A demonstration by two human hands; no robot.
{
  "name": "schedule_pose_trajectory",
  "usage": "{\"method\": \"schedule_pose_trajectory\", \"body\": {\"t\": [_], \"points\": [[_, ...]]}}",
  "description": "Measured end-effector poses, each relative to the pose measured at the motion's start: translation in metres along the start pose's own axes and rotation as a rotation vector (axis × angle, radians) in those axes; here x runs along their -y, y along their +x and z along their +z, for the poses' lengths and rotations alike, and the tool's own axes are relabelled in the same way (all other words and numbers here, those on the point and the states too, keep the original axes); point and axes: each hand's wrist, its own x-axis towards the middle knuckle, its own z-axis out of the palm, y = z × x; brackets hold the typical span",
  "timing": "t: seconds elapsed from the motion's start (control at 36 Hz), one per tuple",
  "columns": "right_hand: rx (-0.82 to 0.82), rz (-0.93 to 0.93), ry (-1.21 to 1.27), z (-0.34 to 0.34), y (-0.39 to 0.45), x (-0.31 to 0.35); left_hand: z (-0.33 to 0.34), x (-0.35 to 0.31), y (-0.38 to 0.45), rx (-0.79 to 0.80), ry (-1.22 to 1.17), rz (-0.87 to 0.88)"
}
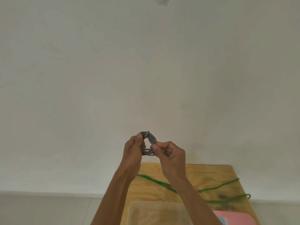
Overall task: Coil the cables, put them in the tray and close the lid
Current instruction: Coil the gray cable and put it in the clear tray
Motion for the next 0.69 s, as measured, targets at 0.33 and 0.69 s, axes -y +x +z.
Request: {"method": "schedule_pose_trajectory", "body": {"t": [0.33, 0.69], "points": [[-0.123, 0.027, -0.134, -0.017, -0.029, -0.033, -0.030, 0.031, -0.004, 0.180, -0.128, -0.359], [-0.054, 0.062, -0.360, -0.059, -0.057, -0.073, -0.010, 0.088, -0.047, 0.121, 0.101, -0.297]]}}
